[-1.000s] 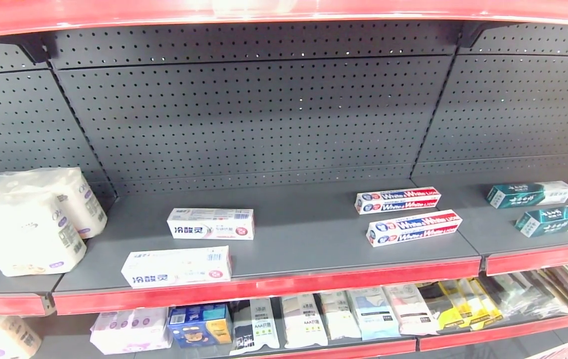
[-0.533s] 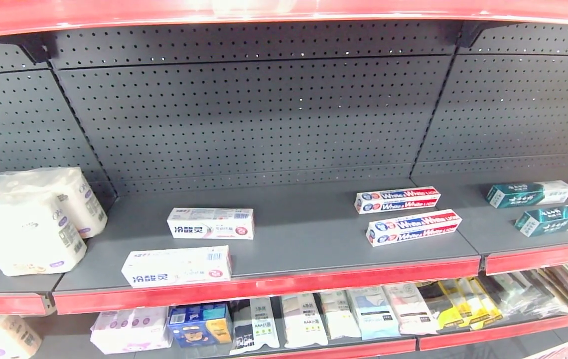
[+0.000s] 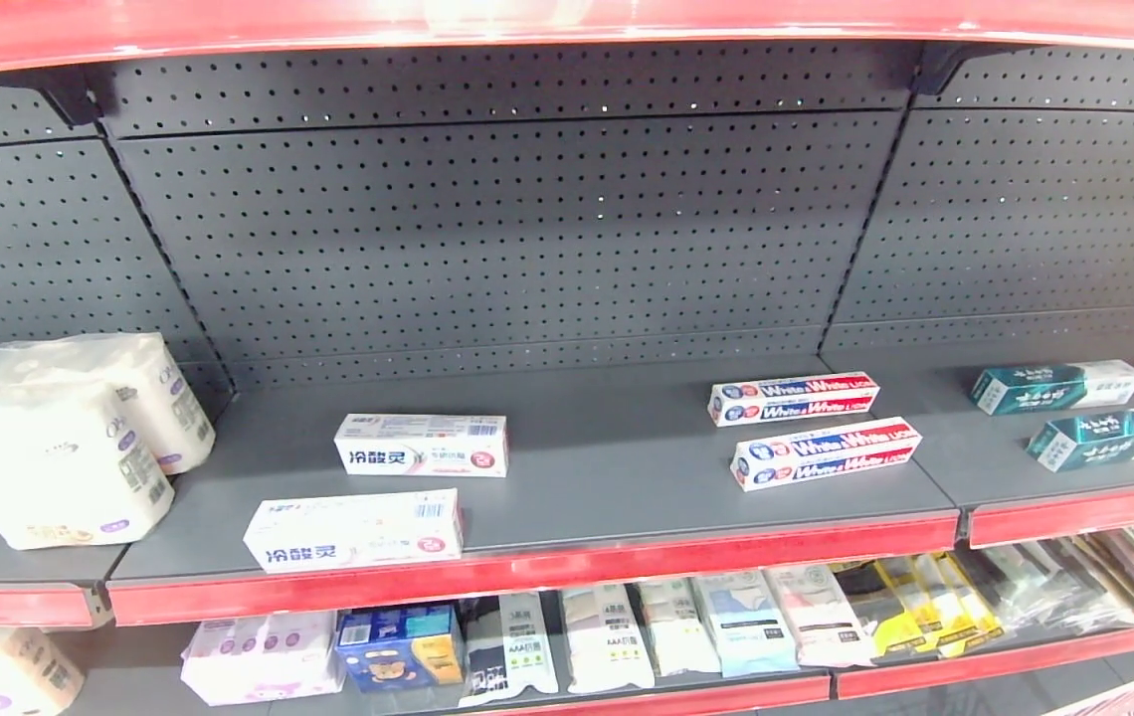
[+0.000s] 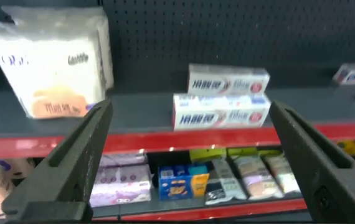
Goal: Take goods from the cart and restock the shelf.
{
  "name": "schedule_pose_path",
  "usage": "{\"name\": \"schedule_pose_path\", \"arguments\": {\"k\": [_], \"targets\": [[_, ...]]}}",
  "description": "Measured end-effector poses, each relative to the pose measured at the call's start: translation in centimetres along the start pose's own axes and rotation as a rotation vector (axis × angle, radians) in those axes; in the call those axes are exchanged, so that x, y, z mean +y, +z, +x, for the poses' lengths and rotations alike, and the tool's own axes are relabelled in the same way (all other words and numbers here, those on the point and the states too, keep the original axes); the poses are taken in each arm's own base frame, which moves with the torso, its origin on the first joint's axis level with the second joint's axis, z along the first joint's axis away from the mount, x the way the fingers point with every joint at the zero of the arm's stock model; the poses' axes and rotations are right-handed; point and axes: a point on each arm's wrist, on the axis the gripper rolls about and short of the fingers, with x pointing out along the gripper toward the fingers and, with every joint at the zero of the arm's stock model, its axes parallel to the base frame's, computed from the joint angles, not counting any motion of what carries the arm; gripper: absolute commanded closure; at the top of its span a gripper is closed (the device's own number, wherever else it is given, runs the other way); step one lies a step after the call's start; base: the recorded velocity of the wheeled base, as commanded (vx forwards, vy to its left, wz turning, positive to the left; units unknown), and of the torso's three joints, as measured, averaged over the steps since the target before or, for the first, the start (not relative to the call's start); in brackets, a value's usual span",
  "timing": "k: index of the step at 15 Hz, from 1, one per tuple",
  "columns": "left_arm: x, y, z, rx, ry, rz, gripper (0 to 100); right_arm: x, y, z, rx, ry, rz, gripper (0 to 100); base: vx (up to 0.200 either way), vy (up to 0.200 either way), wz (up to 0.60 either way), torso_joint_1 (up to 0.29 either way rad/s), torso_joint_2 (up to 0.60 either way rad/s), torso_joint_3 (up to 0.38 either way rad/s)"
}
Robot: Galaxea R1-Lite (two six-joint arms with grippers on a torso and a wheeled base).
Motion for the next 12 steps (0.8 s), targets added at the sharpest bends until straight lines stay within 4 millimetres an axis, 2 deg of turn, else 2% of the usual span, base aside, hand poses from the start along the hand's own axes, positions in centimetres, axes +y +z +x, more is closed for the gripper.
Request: {"name": "schedule_pose_path", "arguments": {"k": [2, 4, 10, 12], "targets": [[-0.1, 3.2, 2.2, 0.07, 0.044, -0.034, 0, 0.0, 0.0, 0.0, -0.001, 0.0, 0.0, 0, 0.0, 0.0, 0.0, 0.0, 0.0, 0.0], [0.1, 3.9, 4.6, 0.201, 0.141, -0.042, 0, 0.0, 0.0, 0.0, -0.002, -0.001, 0.0, 0, 0.0, 0.0, 0.0, 0.0, 0.0, 0.0], [2.0, 2.4, 11.8, 0.564, 0.379, -0.037, 0, 0.0, 0.0, 0.0, -0.002, -0.001, 0.0, 0, 0.0, 0.0, 0.0, 0.0, 0.0, 0.0], [2.6, 1.6, 13.6, 0.65, 0.427, -0.033, 0, 0.0, 0.0, 0.0, -0.002, -0.001, 0.0, 0, 0.0, 0.0, 0.0, 0.0, 0.0, 0.0]]}}
